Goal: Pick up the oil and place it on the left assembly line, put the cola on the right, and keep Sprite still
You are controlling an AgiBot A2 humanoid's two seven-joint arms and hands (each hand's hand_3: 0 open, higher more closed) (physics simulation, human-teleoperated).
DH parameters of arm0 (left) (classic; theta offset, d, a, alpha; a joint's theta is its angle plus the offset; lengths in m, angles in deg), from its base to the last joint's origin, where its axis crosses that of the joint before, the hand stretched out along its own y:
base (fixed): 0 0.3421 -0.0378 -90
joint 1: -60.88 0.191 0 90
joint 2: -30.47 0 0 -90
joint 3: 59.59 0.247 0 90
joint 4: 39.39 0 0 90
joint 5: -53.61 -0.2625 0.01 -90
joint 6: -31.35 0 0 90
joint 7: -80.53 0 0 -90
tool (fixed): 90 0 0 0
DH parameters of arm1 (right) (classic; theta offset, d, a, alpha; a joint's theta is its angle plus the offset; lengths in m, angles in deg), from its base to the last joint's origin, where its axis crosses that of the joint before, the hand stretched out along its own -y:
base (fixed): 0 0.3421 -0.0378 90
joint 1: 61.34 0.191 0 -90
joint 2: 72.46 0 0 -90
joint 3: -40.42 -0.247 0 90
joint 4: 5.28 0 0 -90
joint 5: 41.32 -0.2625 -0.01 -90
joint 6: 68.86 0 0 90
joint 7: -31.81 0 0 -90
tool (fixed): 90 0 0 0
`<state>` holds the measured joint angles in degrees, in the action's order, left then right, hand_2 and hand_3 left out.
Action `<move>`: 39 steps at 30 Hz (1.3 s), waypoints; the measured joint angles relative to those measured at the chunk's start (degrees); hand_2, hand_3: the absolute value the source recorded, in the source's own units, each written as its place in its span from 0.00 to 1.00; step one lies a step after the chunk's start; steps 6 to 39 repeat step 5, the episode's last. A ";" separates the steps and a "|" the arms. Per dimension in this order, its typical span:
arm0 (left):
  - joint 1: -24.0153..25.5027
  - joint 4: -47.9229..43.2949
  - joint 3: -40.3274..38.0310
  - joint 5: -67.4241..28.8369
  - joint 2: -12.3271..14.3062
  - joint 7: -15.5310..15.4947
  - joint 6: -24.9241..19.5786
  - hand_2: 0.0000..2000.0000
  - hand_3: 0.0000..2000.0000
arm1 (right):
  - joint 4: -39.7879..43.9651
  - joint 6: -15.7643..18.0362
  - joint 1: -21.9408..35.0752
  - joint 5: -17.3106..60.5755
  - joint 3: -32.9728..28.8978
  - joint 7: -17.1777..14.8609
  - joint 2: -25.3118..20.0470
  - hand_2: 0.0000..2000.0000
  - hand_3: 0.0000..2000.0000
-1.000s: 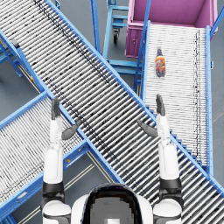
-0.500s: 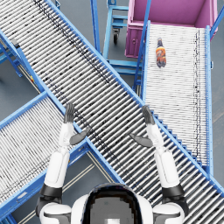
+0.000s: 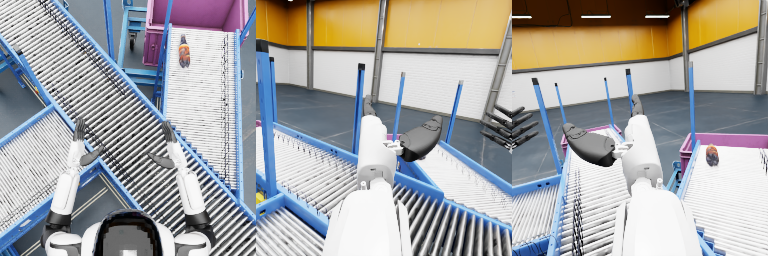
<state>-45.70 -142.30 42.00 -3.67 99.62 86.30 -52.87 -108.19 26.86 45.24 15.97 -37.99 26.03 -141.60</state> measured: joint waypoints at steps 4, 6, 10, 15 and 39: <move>0.00 0.00 0.00 0.00 0.00 0.00 0.00 0.00 0.00 | 0.00 0.00 0.00 0.00 0.00 0.00 0.00 0.00 0.00; 0.00 0.00 0.00 0.00 0.00 0.00 0.00 0.00 0.00 | 0.00 0.00 0.00 0.00 0.00 0.00 0.00 0.00 0.00; 0.00 0.00 0.00 0.00 0.00 0.00 0.00 0.00 0.00 | 0.00 0.00 0.00 0.00 0.00 0.00 0.00 0.00 0.00; 0.00 0.00 0.00 0.00 0.00 0.00 0.00 0.00 0.00 | 0.00 0.00 0.00 0.00 0.00 0.00 0.00 0.00 0.00; 0.00 0.00 0.00 0.00 0.00 0.00 0.00 0.00 0.00 | 0.00 0.00 0.00 0.00 0.00 0.00 0.00 0.00 0.00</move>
